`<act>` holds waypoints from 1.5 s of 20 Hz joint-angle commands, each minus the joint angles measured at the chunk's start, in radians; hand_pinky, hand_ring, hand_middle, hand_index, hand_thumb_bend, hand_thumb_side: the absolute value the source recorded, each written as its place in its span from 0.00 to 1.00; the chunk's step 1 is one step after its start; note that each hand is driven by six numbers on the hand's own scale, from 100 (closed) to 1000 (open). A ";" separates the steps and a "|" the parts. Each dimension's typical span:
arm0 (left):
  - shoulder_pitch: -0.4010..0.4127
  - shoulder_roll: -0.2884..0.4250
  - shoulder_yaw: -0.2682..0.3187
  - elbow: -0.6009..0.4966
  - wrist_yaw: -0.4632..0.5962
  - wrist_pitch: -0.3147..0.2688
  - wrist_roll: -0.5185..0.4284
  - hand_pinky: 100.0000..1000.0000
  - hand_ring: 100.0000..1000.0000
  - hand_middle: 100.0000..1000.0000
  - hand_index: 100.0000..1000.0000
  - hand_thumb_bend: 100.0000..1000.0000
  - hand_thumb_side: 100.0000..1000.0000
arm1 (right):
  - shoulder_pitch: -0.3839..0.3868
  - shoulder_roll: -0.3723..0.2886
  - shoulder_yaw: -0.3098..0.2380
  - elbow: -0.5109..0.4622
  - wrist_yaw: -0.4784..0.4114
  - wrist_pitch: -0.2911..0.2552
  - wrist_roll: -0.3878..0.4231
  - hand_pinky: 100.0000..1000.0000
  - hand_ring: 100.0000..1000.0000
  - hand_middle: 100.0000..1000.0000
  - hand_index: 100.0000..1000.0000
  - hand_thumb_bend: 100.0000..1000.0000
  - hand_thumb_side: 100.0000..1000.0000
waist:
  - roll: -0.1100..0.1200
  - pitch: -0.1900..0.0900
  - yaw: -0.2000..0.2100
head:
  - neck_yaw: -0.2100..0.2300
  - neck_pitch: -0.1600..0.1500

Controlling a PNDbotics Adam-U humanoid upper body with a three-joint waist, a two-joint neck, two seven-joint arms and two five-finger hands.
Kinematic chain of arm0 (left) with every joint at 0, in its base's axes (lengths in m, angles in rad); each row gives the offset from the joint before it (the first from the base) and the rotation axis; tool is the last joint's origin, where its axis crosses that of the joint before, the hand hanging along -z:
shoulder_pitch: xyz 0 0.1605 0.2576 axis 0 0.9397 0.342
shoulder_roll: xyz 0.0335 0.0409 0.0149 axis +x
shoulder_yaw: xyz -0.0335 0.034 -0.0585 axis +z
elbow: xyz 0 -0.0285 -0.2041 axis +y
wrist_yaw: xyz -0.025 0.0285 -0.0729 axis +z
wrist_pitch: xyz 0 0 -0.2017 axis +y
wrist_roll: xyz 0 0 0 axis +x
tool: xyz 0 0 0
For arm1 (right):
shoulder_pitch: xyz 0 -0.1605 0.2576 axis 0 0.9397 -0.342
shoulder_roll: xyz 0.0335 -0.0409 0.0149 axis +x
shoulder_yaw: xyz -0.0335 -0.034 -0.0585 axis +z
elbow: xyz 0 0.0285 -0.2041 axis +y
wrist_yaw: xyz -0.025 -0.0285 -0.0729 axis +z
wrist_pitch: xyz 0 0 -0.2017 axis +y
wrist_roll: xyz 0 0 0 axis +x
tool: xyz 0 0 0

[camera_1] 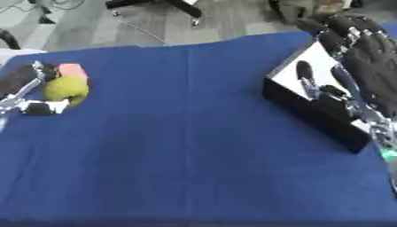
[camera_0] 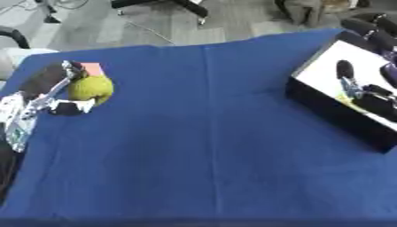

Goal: Pick up the objects with one hand, pass them to the other hand, and then place them into the box on the other side of the table.

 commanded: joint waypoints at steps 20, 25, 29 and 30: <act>-0.223 -0.185 -0.258 -0.233 0.658 0.129 -0.662 0.47 0.32 0.32 0.46 0.00 0.17 | -0.211 0.029 0.243 -0.021 -0.075 -0.177 0.198 0.87 0.86 0.96 1.00 0.35 0.00 | -0.006 -0.001 0.023 | -0.049 -0.003; -0.238 -0.206 -0.279 -0.265 0.713 0.156 -0.713 0.47 0.32 0.32 0.46 0.00 0.17 | -0.216 0.036 0.249 -0.021 -0.062 -0.132 0.226 0.87 0.87 0.96 1.00 0.34 0.00 | -0.004 0.001 0.025 | -0.055 -0.003; -0.246 -0.226 -0.298 -0.284 0.748 0.180 -0.752 0.47 0.32 0.32 0.46 0.00 0.17 | -0.220 0.042 0.258 -0.021 -0.040 -0.106 0.236 0.87 0.87 0.96 1.00 0.34 0.00 | -0.004 0.001 0.026 | -0.061 -0.003; -0.248 -0.230 -0.303 -0.289 0.758 0.187 -0.763 0.47 0.32 0.32 0.46 0.00 0.17 | -0.221 0.042 0.259 -0.021 -0.037 -0.103 0.237 0.87 0.87 0.96 1.00 0.34 0.00 | -0.004 0.001 0.027 | -0.062 -0.003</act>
